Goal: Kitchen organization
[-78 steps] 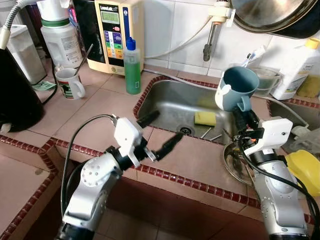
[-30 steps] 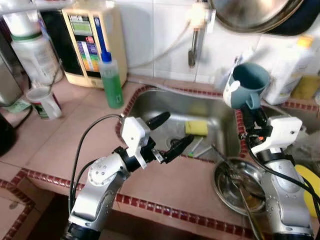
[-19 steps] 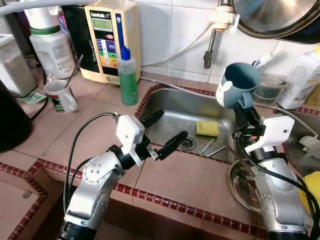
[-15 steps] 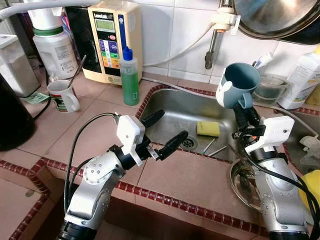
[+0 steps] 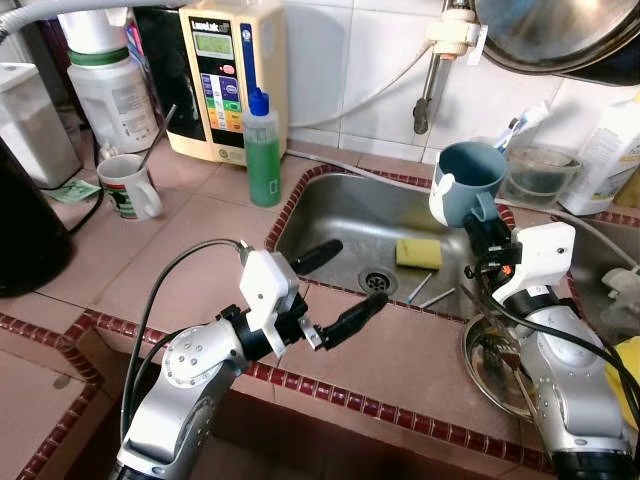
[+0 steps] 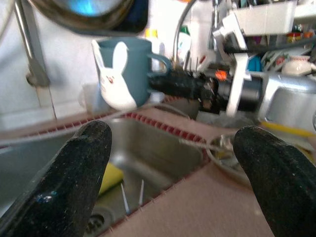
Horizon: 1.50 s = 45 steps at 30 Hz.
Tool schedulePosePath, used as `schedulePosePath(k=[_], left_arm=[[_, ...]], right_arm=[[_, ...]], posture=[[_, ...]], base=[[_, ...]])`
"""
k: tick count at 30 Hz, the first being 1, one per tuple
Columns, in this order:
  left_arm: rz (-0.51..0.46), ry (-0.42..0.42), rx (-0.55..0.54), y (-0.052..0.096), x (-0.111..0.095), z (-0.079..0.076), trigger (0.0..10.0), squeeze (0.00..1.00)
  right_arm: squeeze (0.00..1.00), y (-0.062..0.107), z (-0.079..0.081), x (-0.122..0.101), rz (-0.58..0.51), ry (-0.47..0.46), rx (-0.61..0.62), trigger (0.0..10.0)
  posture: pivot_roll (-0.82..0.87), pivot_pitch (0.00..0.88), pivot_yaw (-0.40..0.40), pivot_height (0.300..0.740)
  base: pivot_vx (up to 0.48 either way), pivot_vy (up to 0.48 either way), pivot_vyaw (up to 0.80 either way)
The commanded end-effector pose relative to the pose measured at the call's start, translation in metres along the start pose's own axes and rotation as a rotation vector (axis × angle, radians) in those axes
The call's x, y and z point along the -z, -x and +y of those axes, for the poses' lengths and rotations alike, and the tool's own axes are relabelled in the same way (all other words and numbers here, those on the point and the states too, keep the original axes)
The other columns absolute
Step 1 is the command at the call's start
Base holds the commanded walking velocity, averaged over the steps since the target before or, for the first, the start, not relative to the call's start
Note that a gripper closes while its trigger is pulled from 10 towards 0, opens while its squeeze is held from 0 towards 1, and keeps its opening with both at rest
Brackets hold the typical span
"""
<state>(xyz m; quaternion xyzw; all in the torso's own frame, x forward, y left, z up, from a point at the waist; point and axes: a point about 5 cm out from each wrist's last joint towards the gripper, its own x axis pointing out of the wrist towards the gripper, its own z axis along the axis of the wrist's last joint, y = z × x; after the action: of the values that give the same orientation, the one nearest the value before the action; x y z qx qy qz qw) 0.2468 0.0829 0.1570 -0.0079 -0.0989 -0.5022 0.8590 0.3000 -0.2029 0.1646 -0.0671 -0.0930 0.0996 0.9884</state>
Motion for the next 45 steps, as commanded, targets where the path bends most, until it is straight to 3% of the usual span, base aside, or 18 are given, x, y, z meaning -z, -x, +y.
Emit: schedulePosePath(k=[1,6,13,29,45], left_arm=[[0.024,-0.011,0.034,0.001,0.0,-0.006,10.0,0.0],[0.038,0.011,0.054,0.002,-0.001,-0.013,10.0,0.0],[0.041,0.0,0.058,-0.001,-0.005,-0.015,10.0,0.0],[0.091,-0.072,0.086,0.009,-0.009,-0.003,10.0,0.0],[0.09,-0.121,0.071,0.011,-0.017,0.013,10.0,0.0]], right_arm=[[0.0,-0.006,0.006,-0.006,-0.006,-0.015,-0.048,10.0],[0.0,-0.014,0.026,-0.013,-0.005,-0.075,-0.191,10.0],[0.0,-0.019,0.042,-0.017,0.025,-0.148,-0.327,10.0],[0.0,-0.018,0.047,-0.016,0.102,-0.39,-0.339,10.0],[0.0,-0.014,0.047,-0.011,0.169,-0.469,-0.324,10.0]], posture=[[-0.01,0.132,-0.005,0.74],[-0.01,0.167,-0.004,0.74],[0.0,0.191,-0.008,0.74],[0.01,0.193,-0.027,0.74],[0.02,0.181,-0.036,0.74]], base=[[0.0,0.0,0.0],[0.0,0.0,0.0],[0.0,0.0,0.0],[0.0,0.0,0.0],[0.0,0.0,0.0]])
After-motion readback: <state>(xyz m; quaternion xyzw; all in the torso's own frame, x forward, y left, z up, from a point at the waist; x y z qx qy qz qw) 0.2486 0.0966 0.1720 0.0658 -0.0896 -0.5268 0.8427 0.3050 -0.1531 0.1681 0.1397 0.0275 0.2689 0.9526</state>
